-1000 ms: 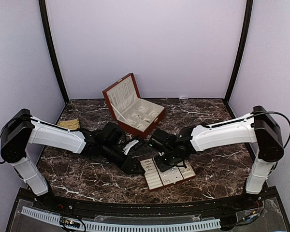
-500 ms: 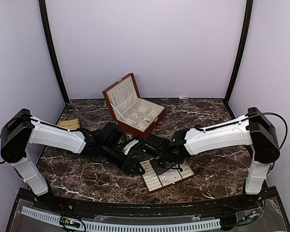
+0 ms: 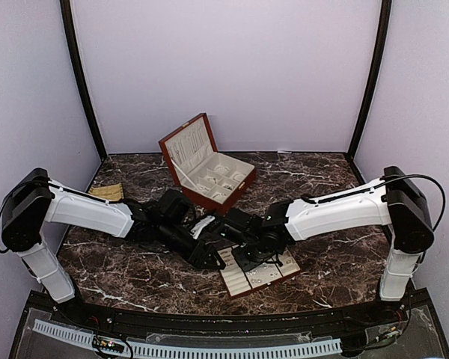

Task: Organize the mixed jewelry
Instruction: Insert the earring into the earring holder, then adjust the earring on the earring holder.

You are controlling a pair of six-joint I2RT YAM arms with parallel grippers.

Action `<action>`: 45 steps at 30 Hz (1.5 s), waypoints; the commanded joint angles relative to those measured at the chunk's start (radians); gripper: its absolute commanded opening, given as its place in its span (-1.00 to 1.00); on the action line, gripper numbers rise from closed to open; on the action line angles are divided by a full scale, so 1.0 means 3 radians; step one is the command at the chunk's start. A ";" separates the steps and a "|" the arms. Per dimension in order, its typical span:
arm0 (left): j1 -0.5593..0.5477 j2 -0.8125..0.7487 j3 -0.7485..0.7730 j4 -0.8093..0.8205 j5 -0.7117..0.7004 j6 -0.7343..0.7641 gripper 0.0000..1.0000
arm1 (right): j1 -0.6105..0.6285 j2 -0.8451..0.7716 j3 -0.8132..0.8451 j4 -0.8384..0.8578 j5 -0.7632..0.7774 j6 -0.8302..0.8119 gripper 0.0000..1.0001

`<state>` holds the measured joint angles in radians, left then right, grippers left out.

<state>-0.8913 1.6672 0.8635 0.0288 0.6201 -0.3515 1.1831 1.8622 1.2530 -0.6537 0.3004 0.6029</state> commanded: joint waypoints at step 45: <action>-0.0009 0.0016 0.0052 0.0037 0.0071 -0.0015 0.19 | -0.0202 -0.0307 -0.0372 0.0421 -0.0370 0.0160 -0.78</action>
<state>-0.8913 1.6684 0.8635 0.0292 0.6296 -0.3531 1.1294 1.7565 1.1526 -0.5533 0.1982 0.6453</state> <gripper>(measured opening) 0.596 0.110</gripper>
